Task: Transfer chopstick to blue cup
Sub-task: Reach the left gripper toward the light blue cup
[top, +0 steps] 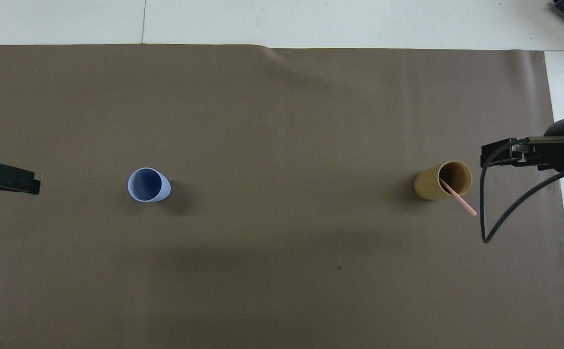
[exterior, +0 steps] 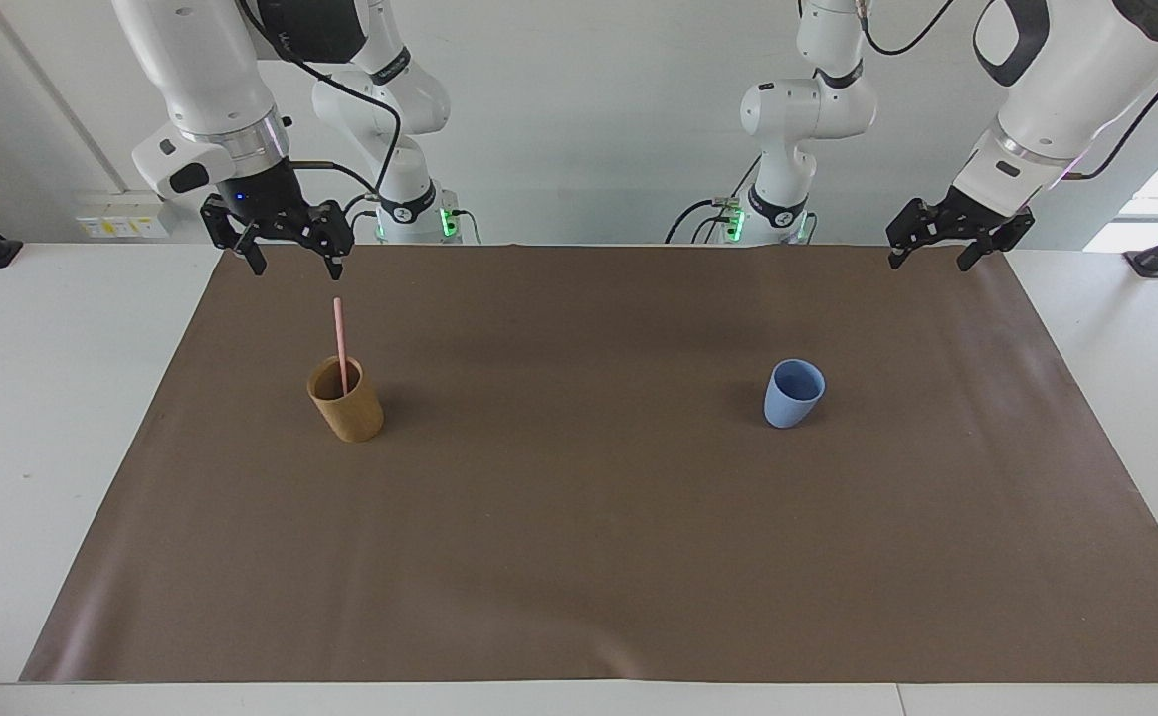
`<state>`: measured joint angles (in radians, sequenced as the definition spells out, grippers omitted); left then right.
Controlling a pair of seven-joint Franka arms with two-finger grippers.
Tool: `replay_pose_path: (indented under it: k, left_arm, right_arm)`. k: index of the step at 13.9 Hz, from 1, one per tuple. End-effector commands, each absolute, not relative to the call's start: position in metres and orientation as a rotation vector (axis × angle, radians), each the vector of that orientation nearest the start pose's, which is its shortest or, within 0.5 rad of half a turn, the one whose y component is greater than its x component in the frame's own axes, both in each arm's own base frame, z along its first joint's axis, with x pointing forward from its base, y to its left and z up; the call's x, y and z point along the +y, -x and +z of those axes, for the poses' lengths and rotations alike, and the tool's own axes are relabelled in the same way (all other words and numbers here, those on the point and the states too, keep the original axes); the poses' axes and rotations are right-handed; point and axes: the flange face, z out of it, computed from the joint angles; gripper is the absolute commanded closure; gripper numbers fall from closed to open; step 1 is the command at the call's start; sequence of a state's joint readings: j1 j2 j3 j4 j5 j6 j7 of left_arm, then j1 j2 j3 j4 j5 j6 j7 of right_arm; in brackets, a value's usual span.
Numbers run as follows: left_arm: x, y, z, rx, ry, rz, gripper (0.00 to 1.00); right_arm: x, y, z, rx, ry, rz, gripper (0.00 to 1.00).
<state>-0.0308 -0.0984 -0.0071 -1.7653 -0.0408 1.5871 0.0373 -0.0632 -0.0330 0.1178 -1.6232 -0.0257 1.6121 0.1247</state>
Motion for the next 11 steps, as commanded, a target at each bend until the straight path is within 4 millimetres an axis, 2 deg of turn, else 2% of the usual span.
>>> replay_pose_path:
  k: [1, 4, 5, 7, 8, 11]
  left_arm:
    - [-0.024, -0.519, 0.556, 0.105, 3.191, 0.1, 0.0]
    - [-0.03, -0.524, 0.523, 0.111, 3.19, 0.055, 0.0]
    - [-0.033, -0.529, 0.506, 0.1, 3.19, 0.043, 0.0]
    - [-0.045, -0.541, 0.481, 0.045, 3.191, 0.009, 0.0]
    - [-0.05, -0.546, 0.474, 0.02, 3.192, -0.021, 0.0]
    - [-0.082, -0.559, 0.426, 0.006, 3.187, 0.029, 0.0]
  right_arm:
    - [0.026, -0.548, 0.623, 0.133, 3.162, -0.032, 0.0]
    - [0.026, -0.548, 0.623, 0.13, 3.162, -0.032, 0.0]
    - [0.026, -0.548, 0.623, 0.133, 3.162, -0.032, 0.0]
    - [0.026, -0.548, 0.623, 0.13, 3.162, -0.032, 0.0]
    - [0.026, -0.548, 0.623, 0.13, 3.162, -0.032, 0.0]
    - [0.026, -0.548, 0.623, 0.133, 3.162, -0.03, 0.0]
